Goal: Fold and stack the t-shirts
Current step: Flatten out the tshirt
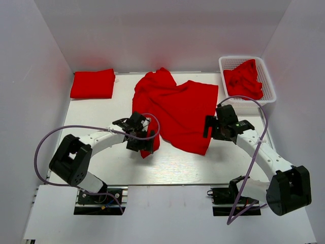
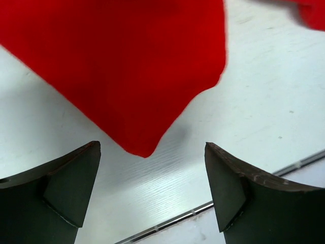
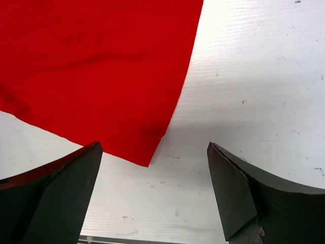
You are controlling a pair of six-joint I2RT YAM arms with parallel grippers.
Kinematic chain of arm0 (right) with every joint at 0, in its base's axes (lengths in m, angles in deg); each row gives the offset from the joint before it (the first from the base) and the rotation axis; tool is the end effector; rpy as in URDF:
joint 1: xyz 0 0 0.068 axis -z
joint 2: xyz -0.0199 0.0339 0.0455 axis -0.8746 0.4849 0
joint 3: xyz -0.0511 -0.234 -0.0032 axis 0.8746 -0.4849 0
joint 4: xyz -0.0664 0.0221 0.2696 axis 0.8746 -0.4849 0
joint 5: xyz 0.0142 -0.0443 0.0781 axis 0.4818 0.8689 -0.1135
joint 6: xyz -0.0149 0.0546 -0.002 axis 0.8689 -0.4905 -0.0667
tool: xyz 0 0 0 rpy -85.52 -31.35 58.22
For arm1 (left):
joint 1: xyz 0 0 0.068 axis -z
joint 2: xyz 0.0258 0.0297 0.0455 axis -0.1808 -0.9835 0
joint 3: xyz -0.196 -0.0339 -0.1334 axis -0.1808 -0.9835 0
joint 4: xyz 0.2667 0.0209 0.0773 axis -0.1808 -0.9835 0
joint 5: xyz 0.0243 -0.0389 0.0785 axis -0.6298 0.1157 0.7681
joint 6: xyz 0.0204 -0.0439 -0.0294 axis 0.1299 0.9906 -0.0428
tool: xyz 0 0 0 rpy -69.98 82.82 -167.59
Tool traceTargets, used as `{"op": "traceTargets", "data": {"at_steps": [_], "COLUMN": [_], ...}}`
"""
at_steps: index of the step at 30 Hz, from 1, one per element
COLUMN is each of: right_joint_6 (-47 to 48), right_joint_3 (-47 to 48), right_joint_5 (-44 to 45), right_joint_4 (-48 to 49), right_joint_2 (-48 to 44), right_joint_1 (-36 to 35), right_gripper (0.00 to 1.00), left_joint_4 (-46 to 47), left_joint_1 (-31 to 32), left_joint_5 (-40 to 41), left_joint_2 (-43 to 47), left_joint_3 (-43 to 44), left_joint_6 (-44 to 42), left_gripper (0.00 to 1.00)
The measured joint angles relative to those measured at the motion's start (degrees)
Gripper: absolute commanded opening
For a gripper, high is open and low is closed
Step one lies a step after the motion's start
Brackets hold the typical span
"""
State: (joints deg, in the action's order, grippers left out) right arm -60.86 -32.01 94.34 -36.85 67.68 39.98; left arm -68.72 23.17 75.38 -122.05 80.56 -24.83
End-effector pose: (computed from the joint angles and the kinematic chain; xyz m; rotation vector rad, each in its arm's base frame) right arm 0.2502 0.0901 0.2014 0.1004 2.4872 0.1456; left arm 0.2364 -0.1658 0.1227 0.3466 2.8673 -0.4729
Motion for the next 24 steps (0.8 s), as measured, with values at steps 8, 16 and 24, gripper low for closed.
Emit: {"op": "traceTargets", "data": {"at_steps": [8,16,24], "right_joint_6": [0.0,0.0,-0.2], "right_joint_3": [-0.3,-2.4,-5.1], "right_joint_5": [0.0,-0.3,-1.3], "right_joint_4": [-0.2,-1.2,-1.3], "right_joint_2": [-0.8,-1.6,-0.2], "right_joint_1": [0.0,0.0,-0.5], "right_gripper": [0.90,0.90,0.90], "left_joint_4": [-2.5,-0.2,0.6], "left_joint_1": [2.4,3.9,4.4], "left_joint_5": [6.7,8.6,9.1], "left_joint_2": [-1.1,-3.4,-3.8], "left_joint_3": [-0.5,-0.2,-0.1], "left_joint_6": [2.3,3.1,3.5], "left_gripper": [0.79,0.00,0.00]}}
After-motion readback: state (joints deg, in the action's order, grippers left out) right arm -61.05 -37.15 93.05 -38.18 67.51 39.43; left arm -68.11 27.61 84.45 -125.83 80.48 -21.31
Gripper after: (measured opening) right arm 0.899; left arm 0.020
